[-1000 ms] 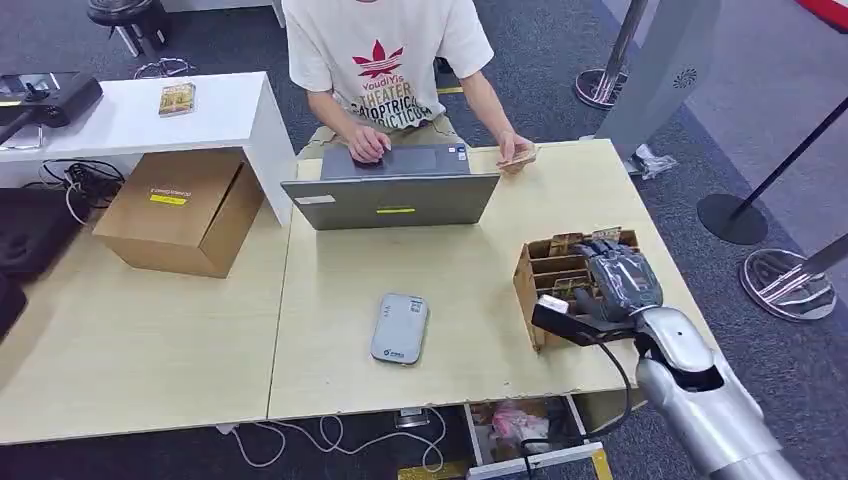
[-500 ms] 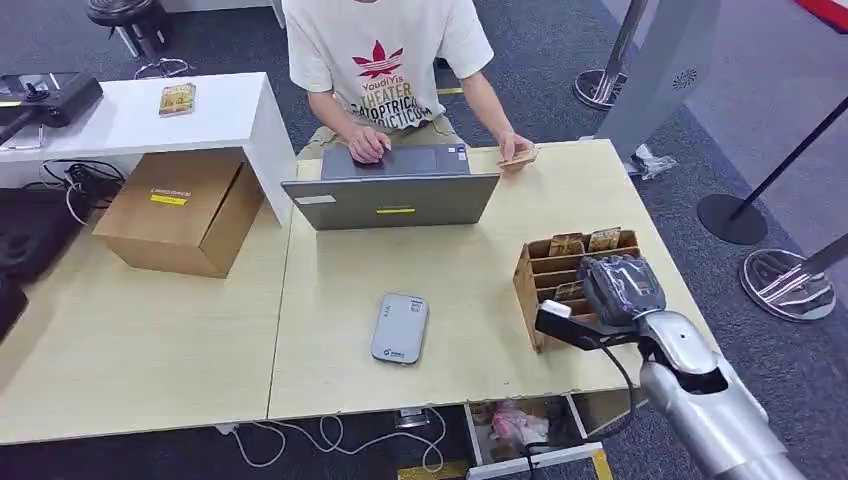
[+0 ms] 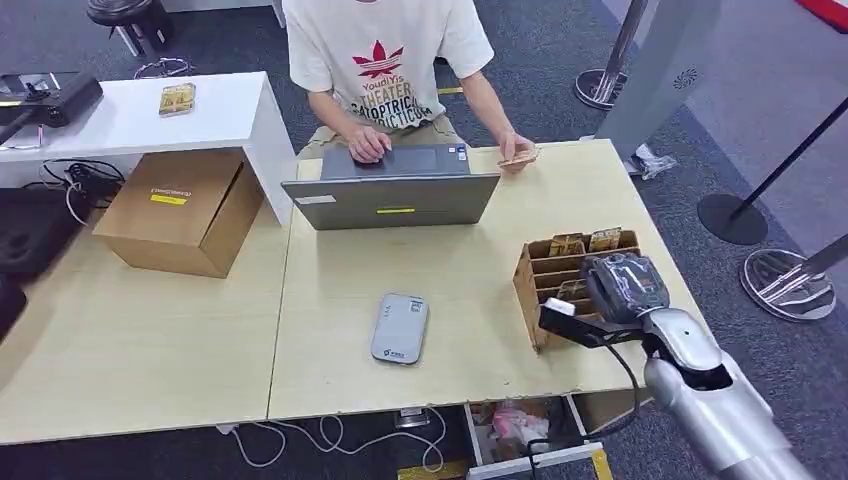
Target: Pass the card to the sensor for recognition and then transmit it.
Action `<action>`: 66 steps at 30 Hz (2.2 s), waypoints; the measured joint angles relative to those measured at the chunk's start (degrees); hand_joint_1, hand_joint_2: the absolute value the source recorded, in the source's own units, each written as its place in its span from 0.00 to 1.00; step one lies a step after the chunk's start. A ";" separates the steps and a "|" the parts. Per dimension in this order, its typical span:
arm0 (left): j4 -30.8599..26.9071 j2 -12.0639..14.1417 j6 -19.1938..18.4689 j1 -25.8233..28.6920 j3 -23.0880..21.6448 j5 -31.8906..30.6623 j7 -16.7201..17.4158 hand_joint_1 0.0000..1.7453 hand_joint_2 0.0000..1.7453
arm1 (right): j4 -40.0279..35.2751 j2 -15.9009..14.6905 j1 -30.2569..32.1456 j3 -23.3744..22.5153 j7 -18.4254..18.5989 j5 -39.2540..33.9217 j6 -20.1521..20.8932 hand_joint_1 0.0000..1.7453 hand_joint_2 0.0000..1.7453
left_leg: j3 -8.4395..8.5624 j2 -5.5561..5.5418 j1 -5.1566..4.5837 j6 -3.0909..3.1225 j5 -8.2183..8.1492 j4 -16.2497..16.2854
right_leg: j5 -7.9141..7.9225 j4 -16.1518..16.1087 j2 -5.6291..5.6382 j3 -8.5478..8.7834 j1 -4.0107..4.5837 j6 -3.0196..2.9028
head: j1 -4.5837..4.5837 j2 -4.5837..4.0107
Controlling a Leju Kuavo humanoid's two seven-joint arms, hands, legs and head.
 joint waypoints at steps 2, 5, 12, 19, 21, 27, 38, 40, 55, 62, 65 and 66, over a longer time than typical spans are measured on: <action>0.00 0.09 -0.04 0.00 0.00 -0.02 0.00 0.00 0.00 | -0.02 -0.31 0.02 0.00 0.06 -0.26 -0.02 1.00 1.00 | 0.00 0.00 0.00 0.00 0.00 0.00 | 0.00 0.00 0.01 0.00 0.00 0.00 | 0.00 0.00; 0.00 0.15 -0.07 0.00 0.00 -0.05 0.00 0.00 0.00 | -0.04 -0.61 0.00 -0.02 0.09 -0.44 -0.35 0.99 1.00 | 0.00 0.00 0.00 0.00 0.00 0.00 | 0.00 0.00 0.00 0.00 0.00 0.00 | 0.02 0.00; 0.00 0.15 -0.04 -0.02 0.04 -0.18 0.00 0.00 0.00 | -0.09 -0.61 -0.48 0.00 0.35 0.39 -1.95 1.00 1.00 | -0.02 0.00 0.00 0.00 0.00 0.00 | 0.00 0.02 0.00 0.00 0.00 0.00 | 0.00 0.00; 0.00 0.15 0.02 -0.03 0.17 -0.18 0.11 0.00 0.00 | -0.07 -0.50 -1.35 0.02 0.59 1.20 -2.05 0.34 1.00 | -0.04 -0.02 0.00 0.00 0.00 0.00 | 0.00 0.01 -0.02 0.00 0.00 0.00 | 0.02 0.00; 0.00 0.15 0.09 -0.03 0.28 -0.18 0.22 0.00 0.00 | -0.07 -0.42 -1.38 0.02 0.68 1.22 -2.05 0.02 1.00 | -0.04 -0.02 0.00 0.00 0.00 0.00 | 0.00 0.01 -0.02 0.00 0.00 0.00 | 0.02 0.00; 0.00 0.15 0.18 -0.03 0.65 -0.20 0.42 0.00 0.00 | -0.02 -0.07 -1.39 0.11 0.77 1.68 -1.97 0.00 1.00 | -0.04 -0.01 0.00 0.00 0.00 0.00 | 0.00 0.01 -0.01 0.00 0.00 0.00 | 0.00 0.00; 0.00 0.15 0.50 -0.04 1.01 -0.53 0.44 0.00 0.00 | -0.11 0.70 -1.37 0.24 1.46 2.43 -1.75 0.00 1.00 | -0.02 -0.02 0.00 0.00 0.00 0.00 | 0.00 0.01 -0.01 0.00 0.00 0.00 | 0.00 0.00; 0.00 0.13 0.50 -0.04 1.01 -0.57 0.44 0.00 0.00 | -0.24 0.76 -1.35 0.24 1.64 2.47 -1.55 0.00 1.00 | -0.02 -0.01 0.00 0.00 0.00 0.00 | 0.00 0.01 -0.01 0.00 0.00 0.00 | 0.02 0.00; 0.00 0.09 0.52 -0.04 1.01 -0.99 0.59 0.00 0.00 | -1.70 0.92 -0.49 -0.04 0.99 2.36 -1.27 0.00 1.00 | -0.02 -0.01 0.00 0.00 0.00 0.00 | 0.00 0.01 -0.01 0.00 0.00 0.00 | 0.00 0.00; 0.00 0.09 0.44 -0.03 1.01 -1.05 0.59 0.00 0.00 | -2.51 1.22 0.60 -0.35 -0.72 0.06 -0.07 0.01 1.00 | -0.03 -0.01 0.00 0.00 0.00 0.00 | 0.00 0.01 -0.01 0.00 0.00 0.00 | 0.02 0.00; 0.00 0.09 0.44 -0.04 1.01 -1.09 0.61 0.00 0.00 | -2.54 1.24 0.74 -0.61 -1.09 -0.28 0.18 0.01 1.00 | -0.03 -0.01 0.00 0.00 0.00 0.00 | 0.00 0.01 -0.01 0.00 0.00 0.00 | 0.02 0.00; 0.00 0.07 0.46 -0.04 1.01 -1.12 0.61 0.00 0.00 | -2.54 1.24 0.73 -0.74 -1.14 -0.37 0.20 0.03 1.00 | -0.03 -0.01 0.00 0.00 0.00 0.00 | 0.00 0.01 -0.01 0.00 0.00 0.00 | 0.02 0.00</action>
